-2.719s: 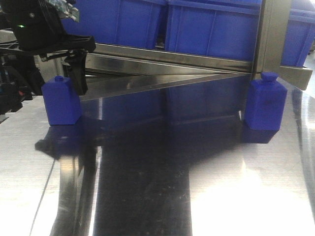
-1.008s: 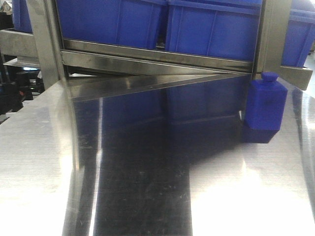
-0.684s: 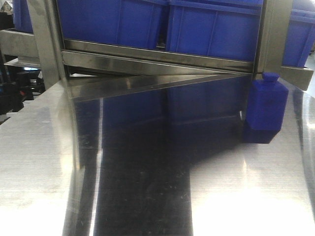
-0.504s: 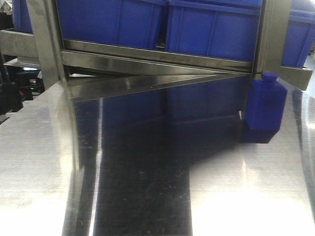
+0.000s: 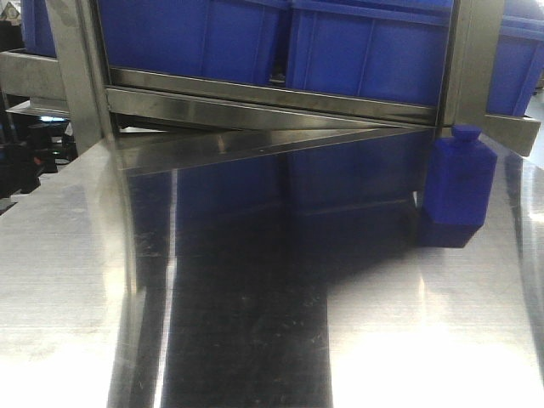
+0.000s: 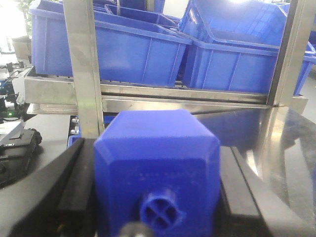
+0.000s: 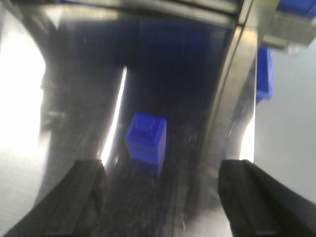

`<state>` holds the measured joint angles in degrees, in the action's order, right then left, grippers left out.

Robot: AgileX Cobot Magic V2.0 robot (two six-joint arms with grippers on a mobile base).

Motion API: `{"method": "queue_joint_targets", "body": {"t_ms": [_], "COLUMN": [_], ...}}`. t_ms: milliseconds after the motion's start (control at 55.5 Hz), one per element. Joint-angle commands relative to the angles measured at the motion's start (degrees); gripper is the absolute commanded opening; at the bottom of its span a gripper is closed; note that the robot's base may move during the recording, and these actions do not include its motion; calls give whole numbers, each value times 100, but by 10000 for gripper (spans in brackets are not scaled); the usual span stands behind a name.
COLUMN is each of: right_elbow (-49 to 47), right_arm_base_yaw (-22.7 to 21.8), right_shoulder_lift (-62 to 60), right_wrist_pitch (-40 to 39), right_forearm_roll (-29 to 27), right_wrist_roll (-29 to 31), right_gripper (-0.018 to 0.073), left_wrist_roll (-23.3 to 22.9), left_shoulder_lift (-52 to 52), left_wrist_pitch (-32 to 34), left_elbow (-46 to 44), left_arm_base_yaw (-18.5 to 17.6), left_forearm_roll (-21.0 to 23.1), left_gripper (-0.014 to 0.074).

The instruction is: Pick and sort blue part to right shelf

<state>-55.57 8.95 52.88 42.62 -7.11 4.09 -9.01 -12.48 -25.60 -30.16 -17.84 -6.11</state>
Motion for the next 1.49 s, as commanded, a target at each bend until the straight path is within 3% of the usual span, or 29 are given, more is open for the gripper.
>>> {"method": "queue_joint_targets", "body": {"t_ms": [0,108,198,378,504,972,1477], "right_elbow": [-568,-1186,-1743,-2543,-2741,-2751,-2751], "right_arm_base_yaw": [55,233,413,949,1115,998,831], "right_shoulder_lift": [414,1168,1802,2763,3206,4369,5062], "right_wrist_pitch": [103,843,1311,1842,1769,1464,1124], "right_forearm_roll": [-333,-513,-342,910,1097,1254,1183], "right_wrist_roll": [68,49,-318,-1496,-1734,-2308,-2322], "right_gripper": [596,596,596,596,596,596,589], "left_wrist_roll": [-15,-15,-15,-15,-15,-15,-15], "left_shoulder_lift": [-69,-69,-69,-69,-69,-69,-69], "left_wrist_pitch": [580,613,666,712,712,712,712], "left_elbow": [-153,-153,-153,-153,-153,-153,-153], "left_arm_base_yaw": [-33,-33,-33,-33,-33,-33,-33], "left_forearm_roll": [-34,-34,-34,-34,-34,-34,-34], "left_gripper": [269,269,269,269,269,269,269]}}
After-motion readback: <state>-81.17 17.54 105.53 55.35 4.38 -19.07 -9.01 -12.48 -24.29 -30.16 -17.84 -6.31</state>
